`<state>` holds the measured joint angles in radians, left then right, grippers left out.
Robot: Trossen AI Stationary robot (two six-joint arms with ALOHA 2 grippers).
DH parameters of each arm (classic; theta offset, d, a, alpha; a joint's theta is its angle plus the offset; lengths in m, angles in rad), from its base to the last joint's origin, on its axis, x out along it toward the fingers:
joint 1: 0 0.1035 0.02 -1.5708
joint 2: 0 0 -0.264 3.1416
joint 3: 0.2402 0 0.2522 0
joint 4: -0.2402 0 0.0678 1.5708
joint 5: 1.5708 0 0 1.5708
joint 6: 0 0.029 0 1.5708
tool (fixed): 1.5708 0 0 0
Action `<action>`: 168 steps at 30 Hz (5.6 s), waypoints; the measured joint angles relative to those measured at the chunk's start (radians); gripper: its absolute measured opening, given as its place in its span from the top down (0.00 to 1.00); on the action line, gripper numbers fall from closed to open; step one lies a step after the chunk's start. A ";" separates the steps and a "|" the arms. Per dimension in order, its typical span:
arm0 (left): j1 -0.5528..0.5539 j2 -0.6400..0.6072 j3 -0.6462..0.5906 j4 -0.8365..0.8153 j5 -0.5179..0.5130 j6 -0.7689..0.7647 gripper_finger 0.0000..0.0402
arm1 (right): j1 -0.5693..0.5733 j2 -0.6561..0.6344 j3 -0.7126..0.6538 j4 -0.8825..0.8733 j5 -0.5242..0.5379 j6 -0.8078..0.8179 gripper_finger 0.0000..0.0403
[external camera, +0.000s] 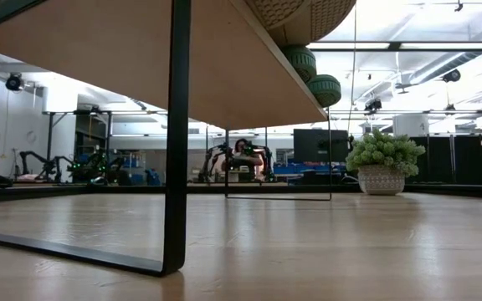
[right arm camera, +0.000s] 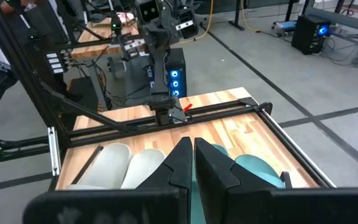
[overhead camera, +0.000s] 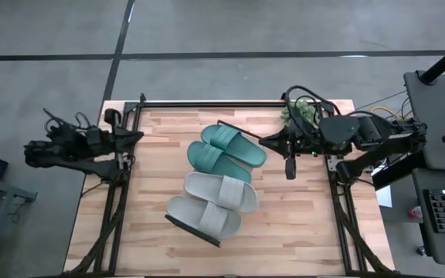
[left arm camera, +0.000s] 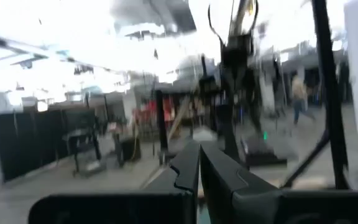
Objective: Pick and place slides into the shelf
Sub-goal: Return to Home Position
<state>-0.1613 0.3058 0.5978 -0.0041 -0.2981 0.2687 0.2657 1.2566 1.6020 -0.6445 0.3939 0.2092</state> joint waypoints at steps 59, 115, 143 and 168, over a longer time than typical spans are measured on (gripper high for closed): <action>0.011 -0.278 -0.573 0.117 -0.024 -0.237 1.00 | 0.001 -0.527 -1.066 0.917 -0.159 -0.132 0.98; 0.011 -0.255 -0.562 -0.020 0.012 -0.293 1.00 | -0.207 -1.235 -1.515 0.565 -0.323 0.027 0.98; 0.011 -0.225 -0.566 -0.013 0.059 -0.313 1.00 | -0.207 -1.222 -1.593 0.663 -0.317 -0.089 0.98; 0.011 -0.221 -0.564 -0.007 0.055 -0.311 1.00 | -0.207 -1.221 -1.592 0.664 -0.304 -0.026 0.98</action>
<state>-0.1505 0.0845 0.0334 -0.0113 -0.2428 -0.0425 0.0585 0.0360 0.0097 0.0193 0.0898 0.1837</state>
